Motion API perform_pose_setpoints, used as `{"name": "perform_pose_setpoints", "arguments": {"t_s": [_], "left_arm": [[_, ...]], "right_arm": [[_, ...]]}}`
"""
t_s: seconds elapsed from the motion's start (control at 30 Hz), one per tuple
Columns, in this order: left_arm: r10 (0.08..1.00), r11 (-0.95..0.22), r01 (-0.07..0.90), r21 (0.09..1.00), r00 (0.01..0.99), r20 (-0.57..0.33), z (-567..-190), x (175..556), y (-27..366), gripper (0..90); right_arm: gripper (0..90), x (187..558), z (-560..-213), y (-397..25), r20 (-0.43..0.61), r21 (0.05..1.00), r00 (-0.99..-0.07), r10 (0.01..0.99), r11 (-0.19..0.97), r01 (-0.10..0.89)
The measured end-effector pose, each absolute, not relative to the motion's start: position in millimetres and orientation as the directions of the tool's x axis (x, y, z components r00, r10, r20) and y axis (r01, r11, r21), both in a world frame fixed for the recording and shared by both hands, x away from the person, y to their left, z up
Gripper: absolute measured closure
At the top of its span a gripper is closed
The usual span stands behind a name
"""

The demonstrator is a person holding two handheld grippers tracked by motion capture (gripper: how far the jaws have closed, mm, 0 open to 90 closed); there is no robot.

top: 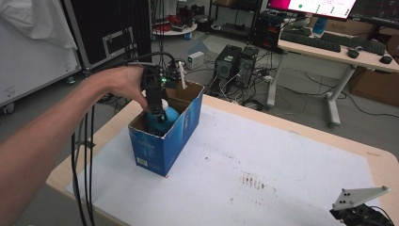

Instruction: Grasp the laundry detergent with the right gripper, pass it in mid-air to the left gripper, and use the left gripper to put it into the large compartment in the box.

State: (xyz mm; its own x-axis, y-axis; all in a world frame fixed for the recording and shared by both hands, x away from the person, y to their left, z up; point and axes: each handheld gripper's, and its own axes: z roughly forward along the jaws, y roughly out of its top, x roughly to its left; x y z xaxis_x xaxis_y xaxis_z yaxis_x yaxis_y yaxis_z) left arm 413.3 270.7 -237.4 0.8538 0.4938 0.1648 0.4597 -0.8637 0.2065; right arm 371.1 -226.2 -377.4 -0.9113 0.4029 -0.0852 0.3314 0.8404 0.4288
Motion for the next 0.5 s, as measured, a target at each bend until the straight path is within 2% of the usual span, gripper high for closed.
{"name": "perform_pose_setpoints", "arguments": {"t_s": [0.3,0.5], "left_arm": [[0.439,-0.890,0.395,0.226,0.876,0.200,-205,408,243,21.9],[0.365,-0.918,0.311,0.245,0.905,0.220,-179,413,201,20.1]], "right_arm": [[12.2,371,-377,-225,-0.083,0.429,-0.912,0.402,0.840,0.332],[12.2,370,-376,-226,-0.088,0.428,-0.911,0.403,0.841,0.331]]}}
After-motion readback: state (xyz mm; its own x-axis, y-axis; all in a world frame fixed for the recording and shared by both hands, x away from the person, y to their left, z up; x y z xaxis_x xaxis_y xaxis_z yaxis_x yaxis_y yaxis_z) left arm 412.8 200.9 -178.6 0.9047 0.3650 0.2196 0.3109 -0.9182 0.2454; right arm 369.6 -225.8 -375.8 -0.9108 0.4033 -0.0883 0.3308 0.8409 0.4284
